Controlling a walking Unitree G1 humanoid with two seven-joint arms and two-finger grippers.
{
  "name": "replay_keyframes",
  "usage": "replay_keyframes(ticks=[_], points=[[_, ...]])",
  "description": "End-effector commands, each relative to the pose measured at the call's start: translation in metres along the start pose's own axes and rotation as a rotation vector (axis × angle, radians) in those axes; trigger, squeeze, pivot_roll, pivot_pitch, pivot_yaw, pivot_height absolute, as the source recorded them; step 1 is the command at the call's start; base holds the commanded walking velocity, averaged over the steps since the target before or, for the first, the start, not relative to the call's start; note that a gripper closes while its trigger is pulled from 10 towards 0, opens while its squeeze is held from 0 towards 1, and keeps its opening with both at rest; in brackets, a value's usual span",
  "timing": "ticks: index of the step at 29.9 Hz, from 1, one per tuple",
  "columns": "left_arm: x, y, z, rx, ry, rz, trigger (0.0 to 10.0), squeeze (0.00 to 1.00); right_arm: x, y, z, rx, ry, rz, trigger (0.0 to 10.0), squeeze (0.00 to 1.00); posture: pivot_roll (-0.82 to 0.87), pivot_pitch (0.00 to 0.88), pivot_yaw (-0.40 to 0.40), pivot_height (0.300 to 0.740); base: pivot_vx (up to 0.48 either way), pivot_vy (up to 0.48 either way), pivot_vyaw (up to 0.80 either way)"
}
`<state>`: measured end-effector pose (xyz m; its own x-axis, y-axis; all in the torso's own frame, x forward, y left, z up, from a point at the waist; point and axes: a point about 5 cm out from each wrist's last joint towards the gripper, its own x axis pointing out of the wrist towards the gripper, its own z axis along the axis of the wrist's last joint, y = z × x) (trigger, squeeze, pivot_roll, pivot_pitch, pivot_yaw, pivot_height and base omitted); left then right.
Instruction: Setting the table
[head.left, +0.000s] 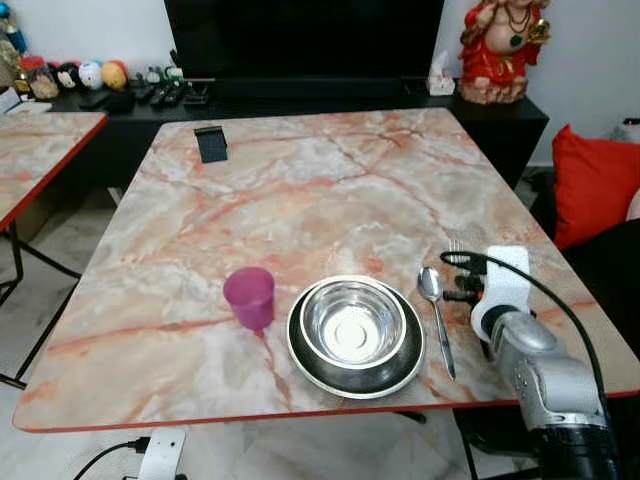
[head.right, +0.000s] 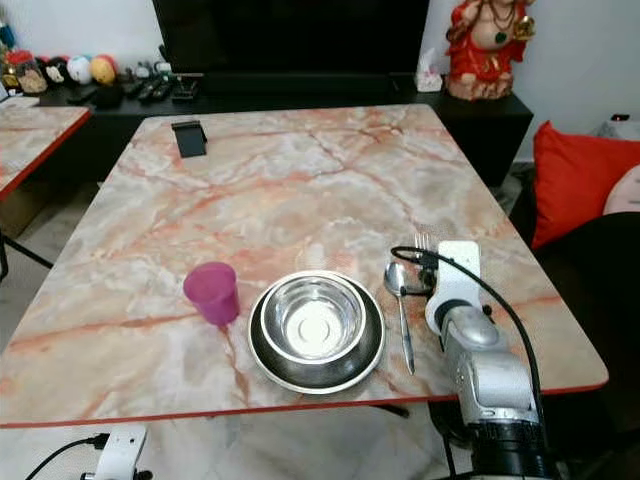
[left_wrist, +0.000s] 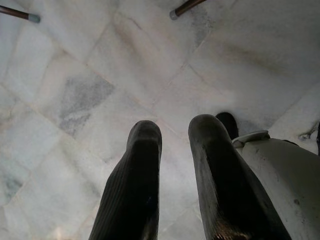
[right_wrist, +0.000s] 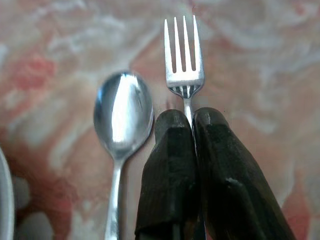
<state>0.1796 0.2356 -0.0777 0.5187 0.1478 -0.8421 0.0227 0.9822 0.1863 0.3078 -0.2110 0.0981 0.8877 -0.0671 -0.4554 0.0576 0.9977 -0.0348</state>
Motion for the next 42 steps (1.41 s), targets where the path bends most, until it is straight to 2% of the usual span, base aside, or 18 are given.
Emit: replay_keyframes(ticks=[1, 9, 18, 33, 42], points=[[0.0, 0.001, -0.001, -0.007, 0.013, 0.008, 10.0, 0.0, 0.003, 0.0, 0.002, -0.007, -0.013, -0.01, 10.0, 0.0, -0.1, 0.0, 0.014, 0.74, 0.0, 0.0, 0.0], [0.0, 0.001, -0.002, -0.009, 0.012, 0.008, 10.0, 0.0, 0.01, -0.004, -0.004, 0.036, -0.006, -0.055, 10.0, 0.0, -0.1, 0.0, 0.011, 0.74, 0.0, 0.0, 0.0], [0.0, 0.001, -0.002, -0.007, 0.013, 0.008, 10.0, 0.0, 0.016, -0.002, -0.007, 0.04, -0.016, -0.054, 10.0, 0.0, -0.09, 0.0, 0.009, 0.74, 0.0, 0.0, 0.0], [0.0, 0.002, -0.002, 0.001, 0.015, 0.005, 10.0, 0.0, 0.017, -0.003, -0.006, -0.008, -0.024, -0.049, 10.0, 0.0, -0.09, 0.0, 0.016, 0.74, 0.0, 0.0, 0.0], [0.0, 0.002, -0.002, 0.021, 0.013, 0.002, 10.0, 0.0, 0.014, 0.003, -0.004, -0.02, -0.013, -0.026, 10.0, 0.0, -0.09, 0.0, 0.021, 0.74, 0.0, 0.0, 0.0]])
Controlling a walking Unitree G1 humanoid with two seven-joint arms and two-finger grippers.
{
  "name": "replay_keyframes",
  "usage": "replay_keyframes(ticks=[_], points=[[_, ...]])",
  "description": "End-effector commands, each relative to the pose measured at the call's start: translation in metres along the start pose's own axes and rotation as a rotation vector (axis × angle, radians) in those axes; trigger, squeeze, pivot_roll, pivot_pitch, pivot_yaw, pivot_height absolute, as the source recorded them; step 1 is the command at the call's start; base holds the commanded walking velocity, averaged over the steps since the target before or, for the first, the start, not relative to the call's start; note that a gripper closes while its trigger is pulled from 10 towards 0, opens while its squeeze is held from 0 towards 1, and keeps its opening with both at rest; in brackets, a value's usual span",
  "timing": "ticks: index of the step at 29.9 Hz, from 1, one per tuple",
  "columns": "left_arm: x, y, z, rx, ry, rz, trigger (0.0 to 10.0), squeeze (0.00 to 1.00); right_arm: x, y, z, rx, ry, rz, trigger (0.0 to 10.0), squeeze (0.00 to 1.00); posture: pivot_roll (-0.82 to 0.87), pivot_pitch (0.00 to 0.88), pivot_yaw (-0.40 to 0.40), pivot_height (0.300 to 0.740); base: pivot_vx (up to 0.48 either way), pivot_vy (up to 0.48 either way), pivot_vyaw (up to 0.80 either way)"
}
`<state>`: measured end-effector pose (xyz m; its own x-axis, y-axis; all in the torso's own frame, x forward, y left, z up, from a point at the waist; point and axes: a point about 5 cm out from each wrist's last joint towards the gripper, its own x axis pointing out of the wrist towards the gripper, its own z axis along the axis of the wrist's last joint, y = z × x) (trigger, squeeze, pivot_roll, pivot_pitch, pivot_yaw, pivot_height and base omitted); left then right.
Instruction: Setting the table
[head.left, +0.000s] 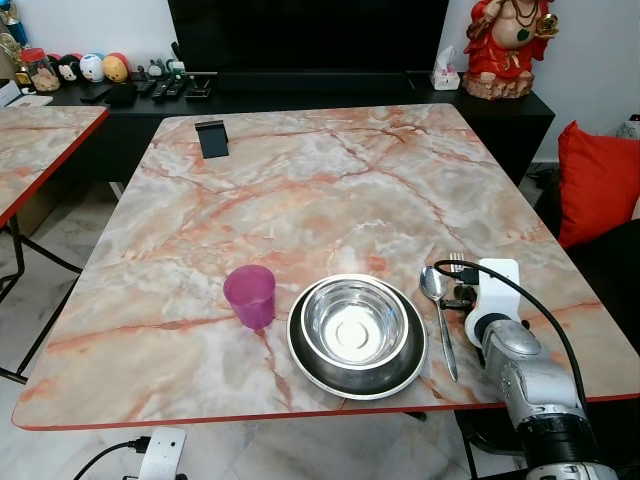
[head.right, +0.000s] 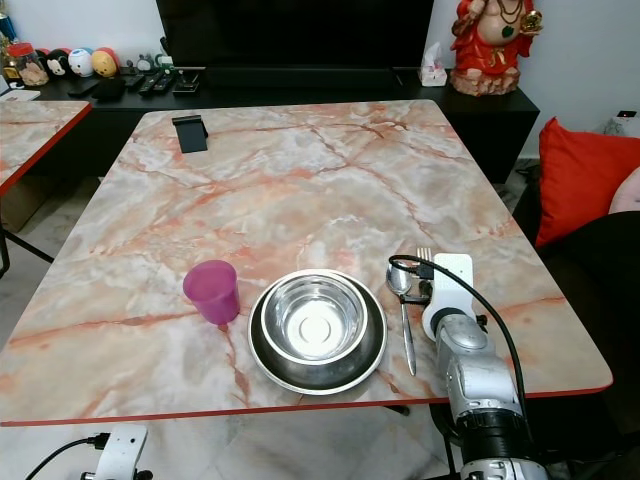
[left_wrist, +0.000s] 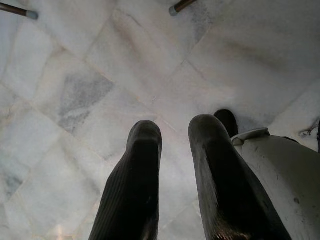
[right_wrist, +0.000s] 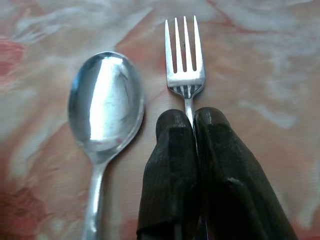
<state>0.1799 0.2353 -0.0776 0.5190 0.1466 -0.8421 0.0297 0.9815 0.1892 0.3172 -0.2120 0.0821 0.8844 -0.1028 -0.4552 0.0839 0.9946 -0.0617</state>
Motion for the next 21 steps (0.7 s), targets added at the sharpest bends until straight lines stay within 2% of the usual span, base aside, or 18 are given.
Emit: replay_keyframes(ticks=[1, 21], points=[[-0.0003, 0.0025, -0.0021, 0.013, 0.013, 0.003, 10.0, 0.0, -0.0028, 0.0027, 0.0071, -0.007, -0.014, 0.012, 10.0, 0.0, -0.09, 0.0, 0.022, 0.74, 0.0, 0.0, 0.0], [-0.0004, 0.0022, -0.0024, 0.016, 0.013, -0.002, 10.0, 0.0, -0.012, 0.0024, -0.0009, -0.027, 0.068, -0.001, 10.0, 0.0, -0.1, 0.0, 0.024, 0.74, 0.0, 0.0, 0.0]])
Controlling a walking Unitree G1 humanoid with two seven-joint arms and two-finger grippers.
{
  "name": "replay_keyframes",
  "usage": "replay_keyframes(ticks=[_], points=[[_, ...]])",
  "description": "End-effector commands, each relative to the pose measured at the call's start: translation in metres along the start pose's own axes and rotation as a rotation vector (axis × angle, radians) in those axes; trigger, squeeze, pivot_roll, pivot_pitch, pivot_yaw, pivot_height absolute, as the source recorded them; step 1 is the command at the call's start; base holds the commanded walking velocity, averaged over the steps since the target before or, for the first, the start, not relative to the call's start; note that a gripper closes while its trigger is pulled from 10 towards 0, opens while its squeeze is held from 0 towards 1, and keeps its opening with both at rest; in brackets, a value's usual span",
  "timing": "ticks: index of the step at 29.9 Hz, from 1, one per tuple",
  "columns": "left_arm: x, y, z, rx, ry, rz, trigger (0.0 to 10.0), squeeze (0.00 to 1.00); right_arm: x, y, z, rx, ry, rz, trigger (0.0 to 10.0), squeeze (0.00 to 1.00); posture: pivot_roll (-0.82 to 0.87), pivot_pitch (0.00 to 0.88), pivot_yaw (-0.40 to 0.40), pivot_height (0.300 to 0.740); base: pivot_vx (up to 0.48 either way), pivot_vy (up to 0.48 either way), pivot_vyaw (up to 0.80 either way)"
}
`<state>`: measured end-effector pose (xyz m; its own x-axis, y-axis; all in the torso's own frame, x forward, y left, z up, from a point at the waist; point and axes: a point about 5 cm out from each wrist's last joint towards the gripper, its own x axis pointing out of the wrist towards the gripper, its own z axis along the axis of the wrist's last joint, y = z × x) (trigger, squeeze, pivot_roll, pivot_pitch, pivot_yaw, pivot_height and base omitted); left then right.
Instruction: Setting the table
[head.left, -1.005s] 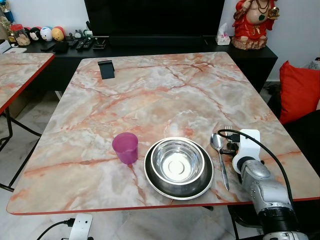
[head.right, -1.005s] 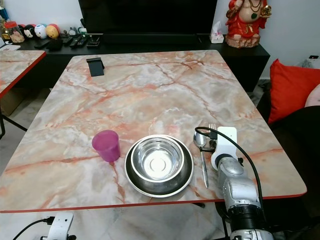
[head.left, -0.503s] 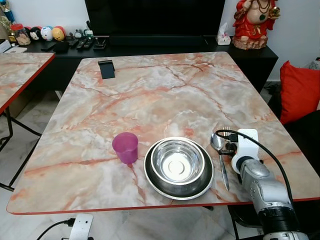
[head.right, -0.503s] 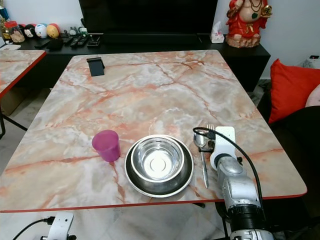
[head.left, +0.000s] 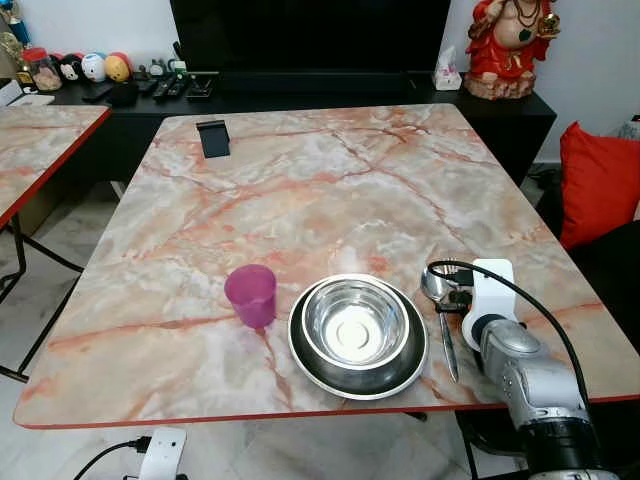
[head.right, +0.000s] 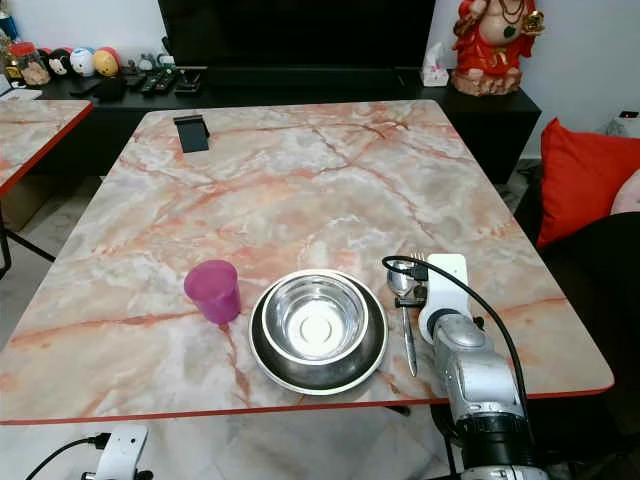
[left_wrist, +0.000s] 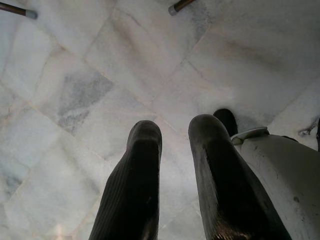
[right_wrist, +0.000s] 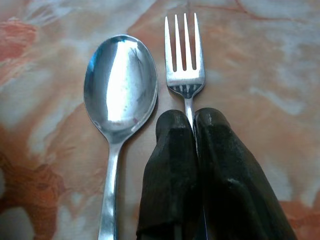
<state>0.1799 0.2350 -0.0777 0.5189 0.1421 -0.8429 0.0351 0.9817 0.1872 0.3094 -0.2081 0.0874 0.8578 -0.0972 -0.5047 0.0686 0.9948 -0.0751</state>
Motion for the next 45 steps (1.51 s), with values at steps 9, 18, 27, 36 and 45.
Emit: replay_keyframes(ticks=[9, 18, 27, 36, 45], points=[[-0.0004, 0.0025, -0.0023, 0.009, 0.012, 0.002, 10.0, 0.0, -0.0047, -0.0033, -0.0045, -0.002, 0.028, -0.033, 10.0, 0.0, -0.09, 0.0, 0.018, 0.74, 0.0, 0.0, 0.0], [-0.0004, 0.0028, -0.0021, 0.009, 0.013, 0.004, 10.0, 0.0, -0.0051, -0.0031, -0.0054, 0.005, 0.031, -0.036, 10.0, 0.0, -0.09, 0.0, 0.018, 0.74, 0.0, 0.0, 0.0], [-0.0004, 0.0028, -0.002, 0.012, 0.012, 0.004, 10.0, 0.0, -0.005, -0.0029, -0.0064, 0.003, 0.034, -0.035, 10.0, 0.0, -0.09, 0.0, 0.02, 0.74, 0.0, 0.0, 0.0], [-0.0003, 0.0028, -0.0015, 0.013, 0.012, 0.004, 10.0, 0.0, -0.0043, -0.0016, -0.0053, 0.002, 0.029, -0.028, 10.0, 0.13, -0.09, 0.0, 0.018, 0.74, 0.0, 0.0, 0.0], [-0.0003, 0.0027, -0.0015, 0.014, 0.011, 0.005, 10.0, 0.0, -0.0042, -0.0017, -0.0042, 0.007, 0.027, -0.031, 10.0, 0.31, -0.09, 0.0, 0.019, 0.74, 0.0, 0.0, 0.0]])
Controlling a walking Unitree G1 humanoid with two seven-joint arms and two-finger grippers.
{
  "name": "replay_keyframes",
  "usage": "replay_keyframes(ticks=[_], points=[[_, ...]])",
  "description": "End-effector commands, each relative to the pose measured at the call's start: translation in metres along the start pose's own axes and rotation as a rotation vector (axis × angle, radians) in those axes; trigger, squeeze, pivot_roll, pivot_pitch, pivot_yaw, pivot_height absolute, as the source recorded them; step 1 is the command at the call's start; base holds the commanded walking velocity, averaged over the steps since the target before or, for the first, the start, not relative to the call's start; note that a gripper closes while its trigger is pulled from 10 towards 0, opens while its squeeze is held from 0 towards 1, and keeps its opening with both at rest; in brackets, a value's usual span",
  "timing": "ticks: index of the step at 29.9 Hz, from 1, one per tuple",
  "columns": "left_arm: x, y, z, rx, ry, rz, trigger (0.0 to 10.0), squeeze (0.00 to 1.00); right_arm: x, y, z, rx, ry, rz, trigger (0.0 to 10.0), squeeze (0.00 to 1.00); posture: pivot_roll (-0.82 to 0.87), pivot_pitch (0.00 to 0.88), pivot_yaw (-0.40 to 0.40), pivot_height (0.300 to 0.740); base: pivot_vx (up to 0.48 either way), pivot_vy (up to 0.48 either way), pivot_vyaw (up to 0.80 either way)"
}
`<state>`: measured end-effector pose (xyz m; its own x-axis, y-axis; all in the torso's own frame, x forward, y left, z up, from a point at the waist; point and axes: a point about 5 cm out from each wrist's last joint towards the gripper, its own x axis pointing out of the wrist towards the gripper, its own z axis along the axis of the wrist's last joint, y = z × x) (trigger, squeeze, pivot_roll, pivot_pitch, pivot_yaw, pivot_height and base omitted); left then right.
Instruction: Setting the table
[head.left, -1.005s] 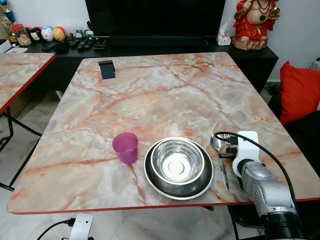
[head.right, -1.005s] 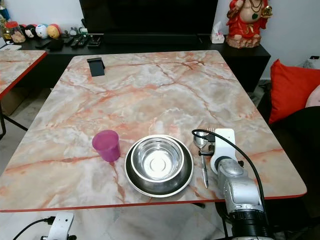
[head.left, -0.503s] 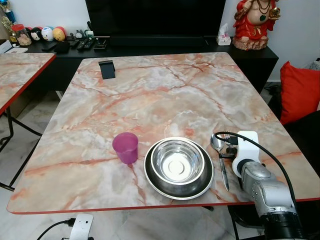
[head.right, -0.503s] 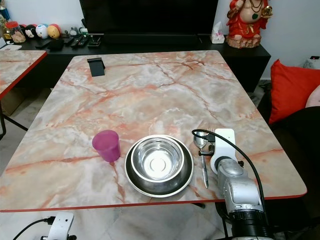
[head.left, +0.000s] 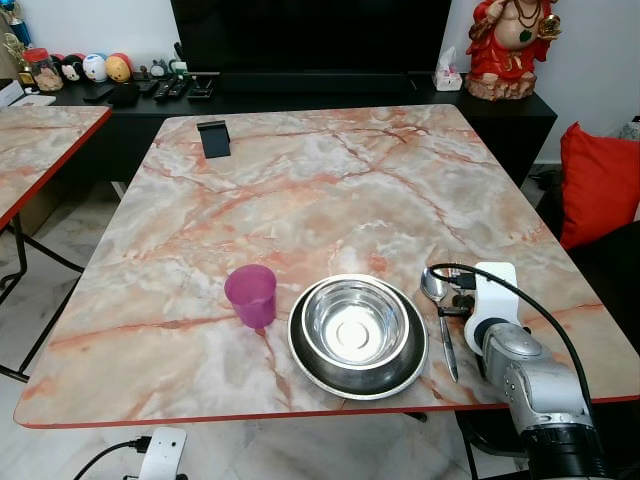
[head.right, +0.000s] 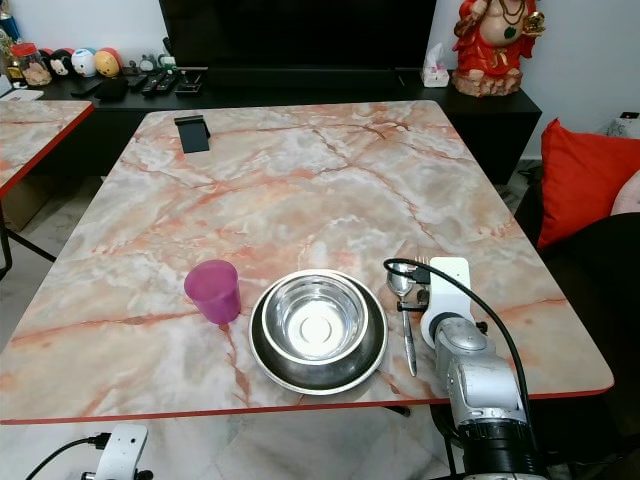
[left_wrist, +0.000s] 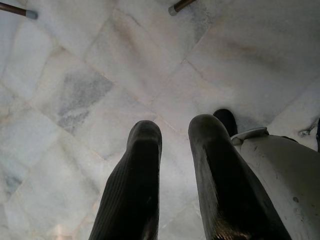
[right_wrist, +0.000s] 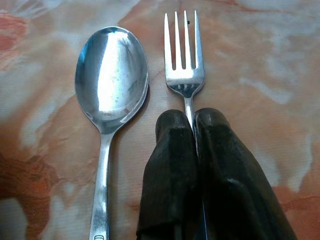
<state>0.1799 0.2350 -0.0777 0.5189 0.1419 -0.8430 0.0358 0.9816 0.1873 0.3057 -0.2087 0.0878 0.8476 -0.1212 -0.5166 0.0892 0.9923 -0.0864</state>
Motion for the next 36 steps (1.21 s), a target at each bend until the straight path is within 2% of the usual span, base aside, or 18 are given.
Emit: replay_keyframes(ticks=[1, 5, 6, 11, 13, 16, 19, 20, 21, 22, 36], points=[[-0.0003, 0.0027, -0.0014, 0.013, 0.011, 0.005, 10.0, 0.0, -0.0008, -0.0007, -0.0025, 0.006, 0.011, -0.007, 10.0, 0.32, -0.09, 0.0, 0.018, 0.74, 0.0, 0.0, 0.0], [-0.0003, 0.0028, -0.0012, 0.014, 0.011, 0.005, 10.0, 0.0, -0.0007, -0.0002, -0.0025, 0.005, 0.012, -0.004, 10.0, 0.32, -0.09, 0.0, 0.019, 0.74, 0.0, 0.0, 0.0], [-0.0003, 0.0028, -0.0012, 0.014, 0.011, 0.005, 10.0, 0.0, -0.0007, -0.0001, -0.0026, 0.005, 0.012, -0.004, 10.0, 0.37, -0.09, 0.0, 0.019, 0.74, 0.0, 0.0, 0.0], [-0.0003, 0.0029, -0.0012, 0.015, 0.011, 0.005, 10.0, 0.0, -0.0009, 0.0003, -0.0026, 0.008, 0.012, -0.003, 10.0, 0.37, -0.09, 0.0, 0.02, 0.74, 0.0, 0.0, 0.0], [-0.0003, 0.0029, -0.0012, 0.015, 0.011, 0.005, 10.0, 0.0, -0.0007, 0.0004, -0.0026, 0.009, 0.012, -0.002, 10.0, 0.96, -0.09, 0.0, 0.02, 0.74, 0.0, 0.0, 0.0], [-0.0003, 0.0029, -0.0012, 0.015, 0.011, 0.005, 10.0, 0.0, -0.0005, 0.0004, -0.0027, 0.009, 0.013, -0.003, 10.0, 1.0, -0.09, 0.0, 0.02, 0.74, 0.0, 0.0, 0.0], [-0.0003, 0.003, -0.0014, 0.014, 0.011, 0.004, 10.0, 0.0, -0.0006, 0.0006, -0.0028, 0.008, 0.013, -0.004, 10.0, 0.94, -0.09, 0.0, 0.02, 0.74, 0.0, 0.0, 0.0], [-0.0003, 0.003, -0.0013, 0.014, 0.011, 0.004, 10.0, 0.0, -0.0006, 0.0005, -0.0029, 0.007, 0.014, -0.005, 10.0, 0.76, -0.09, 0.0, 0.02, 0.74, 0.0, 0.0, 0.0], [-0.0003, 0.003, -0.0012, 0.014, 0.011, 0.004, 10.0, 0.0, -0.0005, 0.0005, -0.0027, 0.007, 0.014, -0.007, 10.0, 0.2, -0.09, 0.0, 0.02, 0.74, 0.0, 0.0, 0.0], [-0.0003, 0.003, -0.0012, 0.014, 0.011, 0.004, 10.0, 0.0, -0.0005, 0.0005, -0.0028, 0.006, 0.014, -0.007, 10.0, 0.0, -0.09, 0.0, 0.02, 0.74, 0.0, 0.0, 0.0], [-0.0003, 0.0034, -0.0011, 0.016, 0.01, 0.003, 10.0, 0.0, -0.0004, 0.0021, -0.002, 0.009, 0.01, -0.004, 10.0, 0.0, -0.09, 0.0, 0.022, 0.74, 0.0, 0.0, 0.0]])
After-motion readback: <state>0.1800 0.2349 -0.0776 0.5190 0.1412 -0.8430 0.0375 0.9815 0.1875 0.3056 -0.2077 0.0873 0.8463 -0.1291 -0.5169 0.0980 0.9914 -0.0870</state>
